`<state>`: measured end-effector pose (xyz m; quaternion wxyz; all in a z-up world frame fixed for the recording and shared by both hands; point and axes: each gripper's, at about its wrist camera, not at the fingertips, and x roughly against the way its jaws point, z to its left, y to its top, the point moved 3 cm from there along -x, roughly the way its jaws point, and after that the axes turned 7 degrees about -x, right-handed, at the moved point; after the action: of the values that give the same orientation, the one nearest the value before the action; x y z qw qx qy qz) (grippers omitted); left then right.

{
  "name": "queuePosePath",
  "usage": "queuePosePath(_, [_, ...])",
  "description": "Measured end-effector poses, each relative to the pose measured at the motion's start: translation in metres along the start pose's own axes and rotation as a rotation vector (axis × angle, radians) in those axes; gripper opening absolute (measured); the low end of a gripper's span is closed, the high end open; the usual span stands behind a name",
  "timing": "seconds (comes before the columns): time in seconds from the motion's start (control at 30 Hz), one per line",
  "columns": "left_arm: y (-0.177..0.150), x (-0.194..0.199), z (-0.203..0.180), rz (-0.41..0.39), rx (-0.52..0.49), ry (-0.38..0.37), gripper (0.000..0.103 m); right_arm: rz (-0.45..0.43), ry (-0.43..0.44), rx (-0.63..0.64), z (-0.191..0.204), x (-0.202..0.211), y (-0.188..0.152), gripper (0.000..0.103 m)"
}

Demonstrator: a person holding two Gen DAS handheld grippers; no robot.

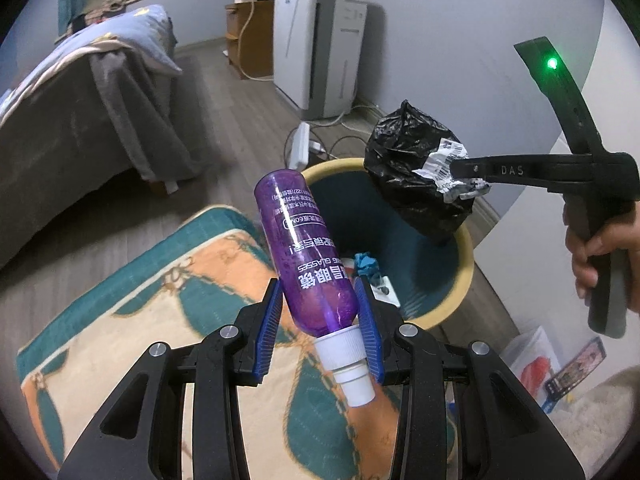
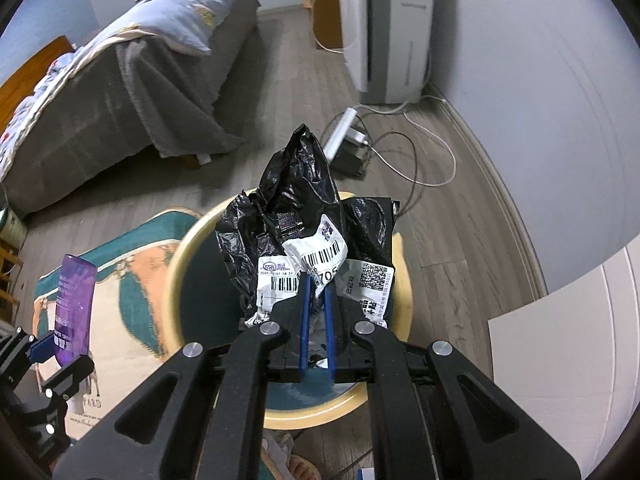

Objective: Collect trash
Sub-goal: 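Hold the bottle and black bag over the bin opening with both tools, then open both tools to drop the bottle and black bag into the bin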

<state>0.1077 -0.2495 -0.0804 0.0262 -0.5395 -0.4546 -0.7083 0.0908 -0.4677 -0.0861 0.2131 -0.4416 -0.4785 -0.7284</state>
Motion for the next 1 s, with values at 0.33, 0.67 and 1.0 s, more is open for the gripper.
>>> queuePosePath(0.33, [0.016,-0.021,-0.012,-0.013,-0.051,0.003,0.039,0.007,0.021,-0.035,-0.008,-0.008,0.003,0.006])
queuePosePath(0.67, [0.021,-0.041,-0.036,-0.01,-0.113,0.014,0.04,-0.001,0.045,-0.028,-0.006,-0.007,-0.001,0.008])
queuePosePath(1.0, [0.021,-0.035,-0.029,-0.028,-0.085,0.038,0.065,-0.014,0.021,-0.022,-0.004,-0.006,0.003,0.046])
